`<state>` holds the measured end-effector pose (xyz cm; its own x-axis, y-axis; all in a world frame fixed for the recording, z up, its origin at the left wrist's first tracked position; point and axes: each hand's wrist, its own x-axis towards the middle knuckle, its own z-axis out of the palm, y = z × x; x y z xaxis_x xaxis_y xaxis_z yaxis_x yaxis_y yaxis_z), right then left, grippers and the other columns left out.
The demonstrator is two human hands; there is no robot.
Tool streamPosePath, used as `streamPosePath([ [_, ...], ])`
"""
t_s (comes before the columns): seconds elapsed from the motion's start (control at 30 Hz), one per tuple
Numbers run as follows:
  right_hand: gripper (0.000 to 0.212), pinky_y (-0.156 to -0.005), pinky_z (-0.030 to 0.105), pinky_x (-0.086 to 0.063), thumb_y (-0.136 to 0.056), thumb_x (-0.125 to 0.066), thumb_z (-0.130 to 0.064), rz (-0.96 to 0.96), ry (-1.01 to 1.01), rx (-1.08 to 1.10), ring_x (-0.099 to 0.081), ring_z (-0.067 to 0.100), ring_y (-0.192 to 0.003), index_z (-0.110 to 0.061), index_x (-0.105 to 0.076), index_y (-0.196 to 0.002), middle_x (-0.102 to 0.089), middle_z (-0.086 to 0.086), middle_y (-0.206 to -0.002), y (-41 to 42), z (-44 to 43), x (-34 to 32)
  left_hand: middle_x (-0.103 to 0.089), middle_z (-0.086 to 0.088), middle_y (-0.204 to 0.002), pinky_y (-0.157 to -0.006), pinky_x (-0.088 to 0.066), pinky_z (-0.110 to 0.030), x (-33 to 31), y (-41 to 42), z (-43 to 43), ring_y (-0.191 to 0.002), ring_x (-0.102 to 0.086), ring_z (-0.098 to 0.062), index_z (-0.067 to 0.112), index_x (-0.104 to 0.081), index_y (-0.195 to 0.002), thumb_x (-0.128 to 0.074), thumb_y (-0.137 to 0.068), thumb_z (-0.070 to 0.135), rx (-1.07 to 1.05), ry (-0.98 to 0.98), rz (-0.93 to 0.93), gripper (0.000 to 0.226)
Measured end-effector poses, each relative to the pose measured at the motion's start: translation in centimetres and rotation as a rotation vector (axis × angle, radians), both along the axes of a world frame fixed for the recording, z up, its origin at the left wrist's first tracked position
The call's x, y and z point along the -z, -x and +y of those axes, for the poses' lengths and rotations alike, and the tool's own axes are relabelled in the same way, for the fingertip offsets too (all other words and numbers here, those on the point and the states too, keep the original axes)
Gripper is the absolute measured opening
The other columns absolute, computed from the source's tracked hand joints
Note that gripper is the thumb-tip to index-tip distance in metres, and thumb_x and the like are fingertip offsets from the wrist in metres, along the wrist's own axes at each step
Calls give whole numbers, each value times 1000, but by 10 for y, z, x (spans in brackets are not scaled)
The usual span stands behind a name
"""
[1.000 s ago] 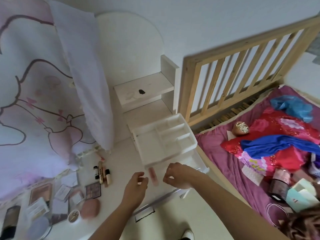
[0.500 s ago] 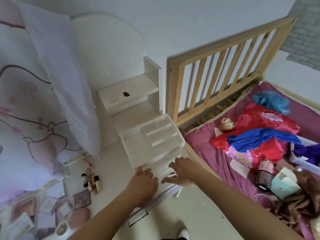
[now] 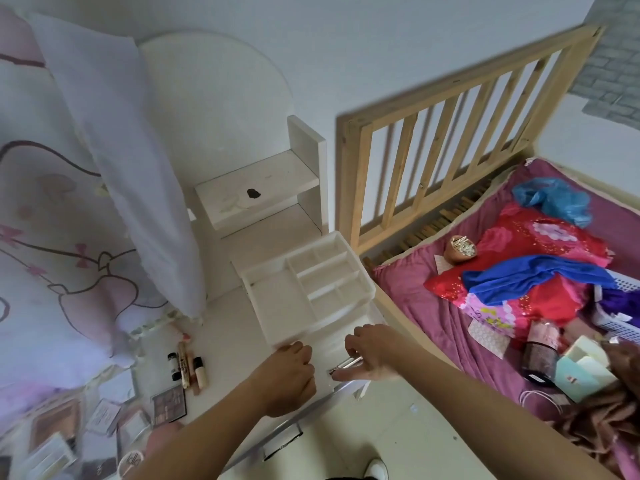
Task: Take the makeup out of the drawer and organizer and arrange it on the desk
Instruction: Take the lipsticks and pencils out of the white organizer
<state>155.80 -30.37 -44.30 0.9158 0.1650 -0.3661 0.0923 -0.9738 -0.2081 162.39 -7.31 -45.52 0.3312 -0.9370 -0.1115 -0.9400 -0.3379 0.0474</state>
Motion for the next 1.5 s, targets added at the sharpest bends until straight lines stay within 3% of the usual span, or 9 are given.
streamPosePath([
  [0.27,81,-60,35,-36,-78,-29,-89,-47,43,-44,-51,23,-68,-15,-60,-82,-53,0,-82,-3,0,-3,-43,2,-53,-60,-33,-22,-10,4,8,-54,-38,-15,17,-48,-55,-55,-84,17,-146,427,58,30],
  [0.53,75,-60,35,-43,-78,-31,-90,-244,-22,8,-52,23,-57,-17,-50,-71,-61,2,-63,-7,3,-7,-22,9,-43,-42,-21,-22,-15,1,37,-39,-22,-7,26,-24,-49,-42,-89,32,-706,737,188,44],
  [0.67,74,-52,28,-32,-74,-23,-93,-433,-263,182,-41,14,-47,-22,-38,-61,-40,-7,-48,-23,26,-27,-25,6,-41,-49,-25,-29,-15,-8,59,-39,-24,-8,22,-26,-45,-45,-91,38,-1173,722,455,53],
  [0.77,70,-50,27,-29,-77,-29,-90,-495,-516,329,-36,12,-45,-23,-30,-55,-34,-5,-45,-41,71,-50,-41,1,-49,-53,-34,-30,-10,-19,84,-46,-39,-16,22,-40,-58,-49,-91,41,-1599,749,946,39],
  [0.87,76,-53,31,-33,-79,-38,-86,-270,-917,496,-36,13,-48,-14,-35,-54,-37,-5,-48,-56,132,-74,-48,-7,-61,-55,-42,-28,8,-25,122,-53,-48,-21,14,-50,-78,-57,-93,28,-1872,794,1399,21],
  [0.97,66,-52,29,-41,-84,-46,-79,283,-1209,661,-44,18,-49,-15,-49,-64,-50,5,-58,-66,189,-76,-50,-8,-65,-55,-48,-29,28,-24,159,-57,-53,-21,14,-50,-85,-56,-92,24,-1922,851,1496,14],
  [1.07,56,-51,26,-43,-85,-52,-74,551,-1220,743,-49,16,-49,-20,-52,-71,-55,3,-63,-75,235,-41,-54,-14,-69,-56,-48,-31,45,-21,190,-62,-56,-26,10,-51,-85,-53,-94,22,-1947,938,1547,15],
  [1.3,43,-63,28,-44,-98,-49,-50,580,-881,1142,-57,15,-54,-9,-60,-91,-61,3,-69,-94,266,75,-30,-7,-52,-38,-25,-20,74,-36,226,-41,-30,-16,13,-41,-65,-44,-95,8,-1935,1150,1700,30],
  [1.5,37,-81,39,-54,-100,-48,-41,509,-939,1239,-60,22,-79,-8,-63,-97,-65,9,-89,-115,264,83,-48,-4,-46,-43,-28,-26,62,-67,224,-39,-38,-13,10,-53,-61,-46,-88,14,-1853,1147,1599,28],
])
